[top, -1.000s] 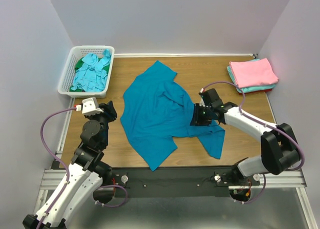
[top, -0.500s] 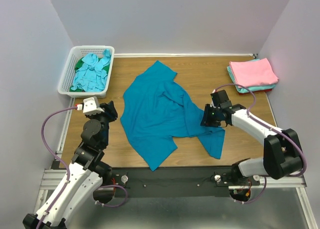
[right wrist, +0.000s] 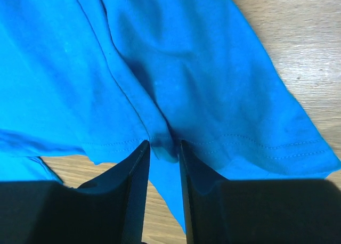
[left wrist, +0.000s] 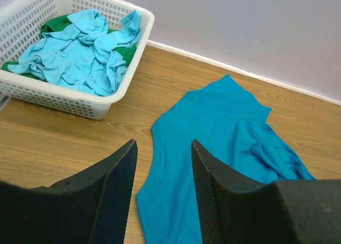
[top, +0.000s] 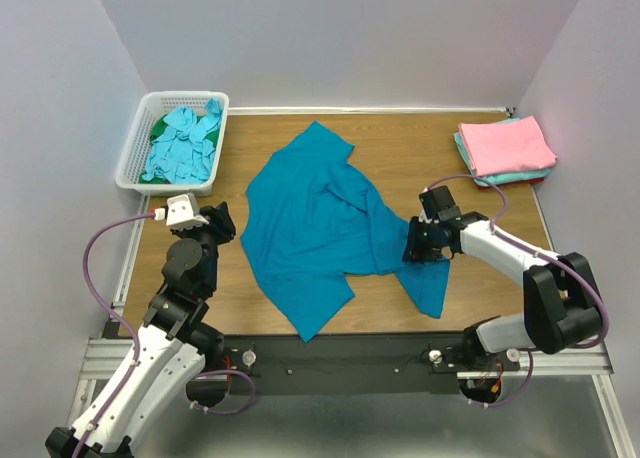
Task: Fold and stack the t-shirts
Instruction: Flatten the tshirt out
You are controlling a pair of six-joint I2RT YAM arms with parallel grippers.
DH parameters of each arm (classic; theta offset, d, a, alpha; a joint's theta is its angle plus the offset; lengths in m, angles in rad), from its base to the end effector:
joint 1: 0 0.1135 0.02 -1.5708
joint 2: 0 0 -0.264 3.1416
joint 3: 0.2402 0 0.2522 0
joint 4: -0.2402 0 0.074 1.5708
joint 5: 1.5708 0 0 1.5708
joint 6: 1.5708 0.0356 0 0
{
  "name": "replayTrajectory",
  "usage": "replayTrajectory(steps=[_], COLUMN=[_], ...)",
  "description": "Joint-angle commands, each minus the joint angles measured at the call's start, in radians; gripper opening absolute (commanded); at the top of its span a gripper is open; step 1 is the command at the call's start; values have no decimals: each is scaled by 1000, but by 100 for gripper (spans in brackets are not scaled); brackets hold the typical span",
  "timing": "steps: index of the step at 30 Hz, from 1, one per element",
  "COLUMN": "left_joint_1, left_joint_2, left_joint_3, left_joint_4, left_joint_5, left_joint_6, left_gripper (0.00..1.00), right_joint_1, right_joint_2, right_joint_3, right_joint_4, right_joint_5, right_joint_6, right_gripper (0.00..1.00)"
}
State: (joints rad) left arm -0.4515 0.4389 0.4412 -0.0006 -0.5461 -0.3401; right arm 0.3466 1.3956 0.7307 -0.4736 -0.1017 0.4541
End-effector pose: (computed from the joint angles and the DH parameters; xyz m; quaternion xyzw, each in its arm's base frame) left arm 0.1253 -0.0402 0.2864 -0.1527 0.6899 -0.0870 0.7023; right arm 0.2335 0.0882 0.1702 0.0415 0.9746 0.1292 0.1779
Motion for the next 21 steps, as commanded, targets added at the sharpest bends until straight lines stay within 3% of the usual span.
replayTrajectory(steps=[1, 7, 9, 10, 14, 21], left_joint_1=[5, 5, 7, 7, 7, 5], left_joint_2=[1, 0, 3, 3, 3, 21], left_joint_3=[10, 10, 10, 10, 8, 11], left_joint_4=[13, 13, 13, 13, 14, 13], left_joint_5=[12, 12, 14, 15, 15, 32], left_joint_6=[9, 7, 7, 7, 6, 6], left_gripper=[53, 53, 53, 53, 53, 53], right_joint_1=[-4, -4, -5, -4, -4, -4], right_joint_2=[17, 34, 34, 31, -3, 22], right_joint_3=[-8, 4, 10, 13, 74, 353], right_joint_4=[-23, -23, -25, -26, -66, -177], right_joint_5=[-30, -58, -55, -50, 9, 368], right_joint_6=[-20, -28, -31, -29, -45, -149], right_gripper=[34, 24, 12, 1, 1, 1])
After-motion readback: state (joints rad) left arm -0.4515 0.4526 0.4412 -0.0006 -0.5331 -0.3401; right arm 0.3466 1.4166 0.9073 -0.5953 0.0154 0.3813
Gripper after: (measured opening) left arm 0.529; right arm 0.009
